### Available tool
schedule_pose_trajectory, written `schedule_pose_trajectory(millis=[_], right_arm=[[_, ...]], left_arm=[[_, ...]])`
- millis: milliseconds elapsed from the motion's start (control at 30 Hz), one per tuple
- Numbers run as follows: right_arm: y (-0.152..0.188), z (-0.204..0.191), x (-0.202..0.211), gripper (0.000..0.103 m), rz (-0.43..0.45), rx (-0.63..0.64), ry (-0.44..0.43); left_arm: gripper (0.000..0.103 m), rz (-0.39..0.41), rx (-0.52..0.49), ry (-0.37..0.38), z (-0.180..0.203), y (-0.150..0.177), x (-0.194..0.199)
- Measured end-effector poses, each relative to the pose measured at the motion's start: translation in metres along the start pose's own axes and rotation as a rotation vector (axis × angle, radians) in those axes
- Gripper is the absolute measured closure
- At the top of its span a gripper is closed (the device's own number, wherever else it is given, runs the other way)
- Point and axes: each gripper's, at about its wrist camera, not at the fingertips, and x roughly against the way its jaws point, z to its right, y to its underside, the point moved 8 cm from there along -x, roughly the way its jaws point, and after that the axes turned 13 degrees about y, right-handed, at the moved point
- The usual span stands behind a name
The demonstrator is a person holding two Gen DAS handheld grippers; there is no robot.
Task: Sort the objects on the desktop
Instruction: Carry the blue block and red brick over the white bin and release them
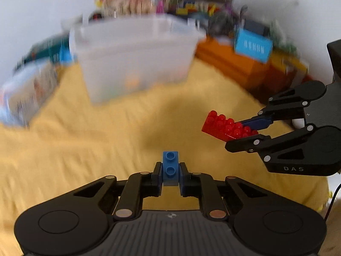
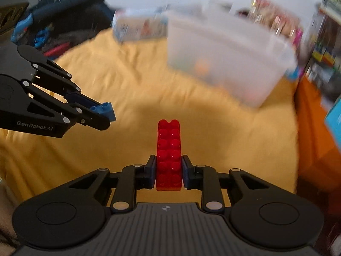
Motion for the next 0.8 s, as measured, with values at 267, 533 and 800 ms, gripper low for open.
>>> schedule_pose_trajectory(millis=[267,533,800], right_arm=[[-0.109,0.073,0.004,0.076,0.225,-0.072,0.14],[-0.166,0.116,-0.057,0.076,0.205,-0.12,0.193],[-0.157,0.119,-0.104,0.063,0.105,-0.181,0.17]], left_arm=[[0.086,0.216,-0.013,-0.027,-0.045,-0.129,0.017],[0.086,0.235,0.001,-0.099,-0.106,-0.195,-0.035],[0.066,0.131,0.071,-0.078,-0.122,-0.177,-0.091]])
